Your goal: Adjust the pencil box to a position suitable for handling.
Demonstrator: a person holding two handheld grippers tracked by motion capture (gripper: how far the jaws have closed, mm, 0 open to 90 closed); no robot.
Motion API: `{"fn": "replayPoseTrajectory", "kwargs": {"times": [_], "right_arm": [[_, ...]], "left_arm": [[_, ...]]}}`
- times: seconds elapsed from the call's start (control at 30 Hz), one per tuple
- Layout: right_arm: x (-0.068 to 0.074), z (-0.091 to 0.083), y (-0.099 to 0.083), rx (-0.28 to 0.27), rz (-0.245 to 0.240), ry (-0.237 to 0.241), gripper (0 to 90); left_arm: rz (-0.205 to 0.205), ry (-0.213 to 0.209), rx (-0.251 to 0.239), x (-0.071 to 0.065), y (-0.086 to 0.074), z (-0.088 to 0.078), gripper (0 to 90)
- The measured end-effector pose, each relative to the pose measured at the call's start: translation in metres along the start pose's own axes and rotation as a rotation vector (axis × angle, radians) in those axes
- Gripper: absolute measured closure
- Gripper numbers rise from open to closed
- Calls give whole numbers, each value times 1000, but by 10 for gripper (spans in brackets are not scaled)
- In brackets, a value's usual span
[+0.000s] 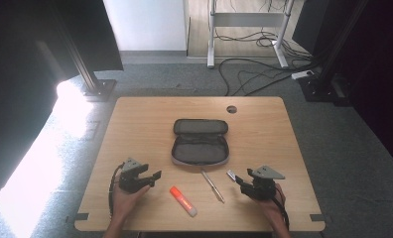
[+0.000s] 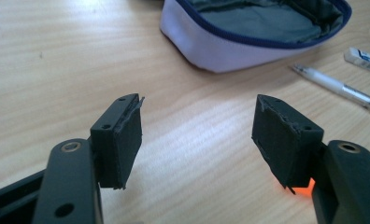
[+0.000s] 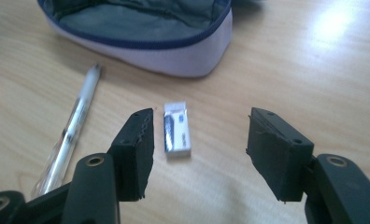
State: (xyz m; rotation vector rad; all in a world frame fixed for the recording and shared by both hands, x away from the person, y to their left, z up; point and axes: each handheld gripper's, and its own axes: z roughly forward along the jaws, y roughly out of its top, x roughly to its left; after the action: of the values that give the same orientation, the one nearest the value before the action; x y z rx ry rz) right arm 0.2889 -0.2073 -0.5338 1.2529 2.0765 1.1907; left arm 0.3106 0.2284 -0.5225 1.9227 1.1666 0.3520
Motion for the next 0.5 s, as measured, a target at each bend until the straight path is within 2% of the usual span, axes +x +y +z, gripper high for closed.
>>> {"fn": "replayPoseTrajectory", "kwargs": {"times": [0.23,0.5], "right_arm": [[0,-4,-10,10,8,5,410],[-3,-5,-13,12,9,3,409]], "left_arm": [[7,5,23,0,-9,3,336],[23,5,55,0,-15,8,336]]}}
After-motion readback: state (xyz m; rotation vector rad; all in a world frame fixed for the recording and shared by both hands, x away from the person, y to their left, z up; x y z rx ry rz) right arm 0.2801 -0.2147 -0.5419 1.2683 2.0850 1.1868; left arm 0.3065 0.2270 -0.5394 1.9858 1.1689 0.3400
